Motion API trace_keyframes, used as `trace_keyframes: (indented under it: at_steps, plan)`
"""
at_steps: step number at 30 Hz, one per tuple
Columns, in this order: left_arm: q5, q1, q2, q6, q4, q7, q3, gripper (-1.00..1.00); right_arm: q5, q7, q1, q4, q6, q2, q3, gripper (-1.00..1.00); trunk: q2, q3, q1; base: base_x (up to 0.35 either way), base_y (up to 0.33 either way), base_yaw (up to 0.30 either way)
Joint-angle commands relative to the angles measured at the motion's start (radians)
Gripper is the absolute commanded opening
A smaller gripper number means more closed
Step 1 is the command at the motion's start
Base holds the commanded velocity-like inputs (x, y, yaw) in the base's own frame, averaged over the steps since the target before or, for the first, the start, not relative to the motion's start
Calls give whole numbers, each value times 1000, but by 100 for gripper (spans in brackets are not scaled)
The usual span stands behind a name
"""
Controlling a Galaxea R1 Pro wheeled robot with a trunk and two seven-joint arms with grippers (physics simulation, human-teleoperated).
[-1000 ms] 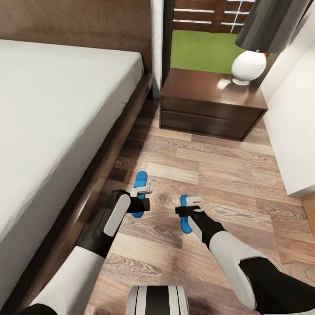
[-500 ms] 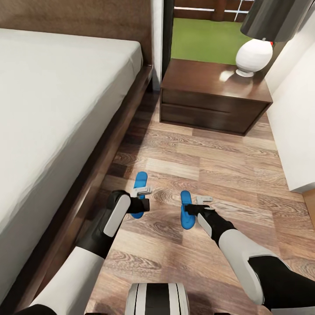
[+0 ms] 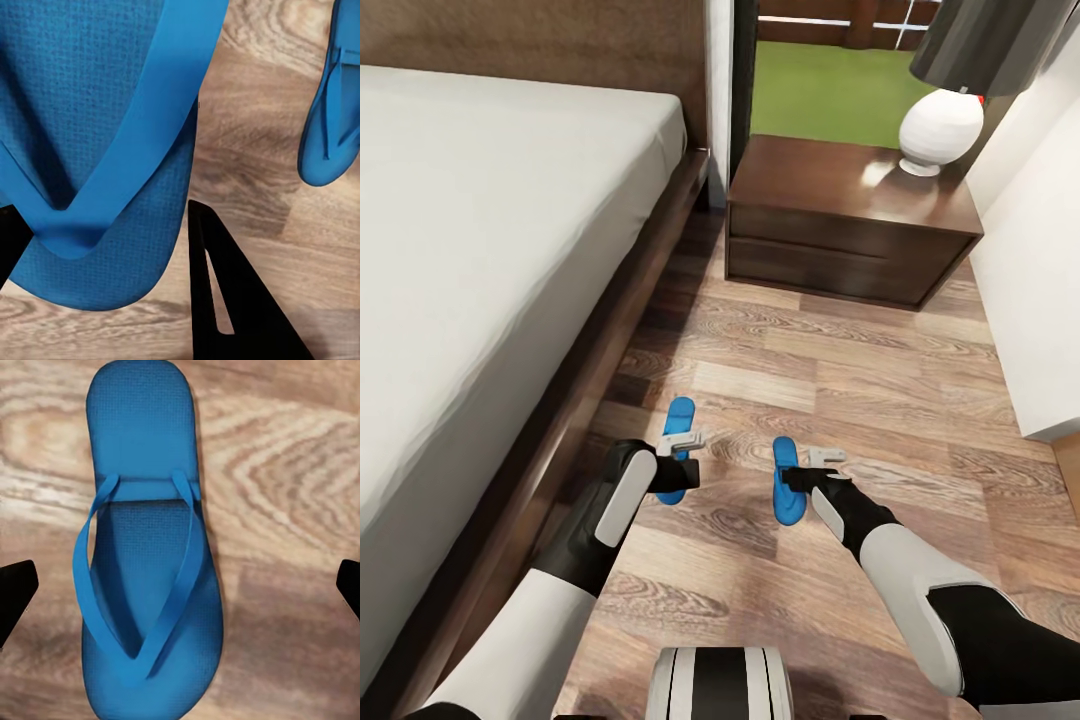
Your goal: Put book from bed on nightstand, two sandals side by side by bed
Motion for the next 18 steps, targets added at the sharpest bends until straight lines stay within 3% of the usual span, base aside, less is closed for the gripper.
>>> trace_keyframes:
  at_steps: [1, 8, 18]
  plan:
    - [8, 2, 0, 2, -1, 10, -2, -100, -10, -7, 0, -2, 5, 0, 7, 100, 0, -1, 0, 136, 0, 0]
    - [3, 14, 0, 2, -2, 13, -5, -100, -10, -6, 0, -2, 5, 0, 7, 100, 0, -1, 0, 199, 0, 0]
    - [11, 15, -8, 1, -2, 14, -7, -100, -10, -6, 0, -2, 6, 0, 7, 100, 0, -1, 0, 51, 0, 0]
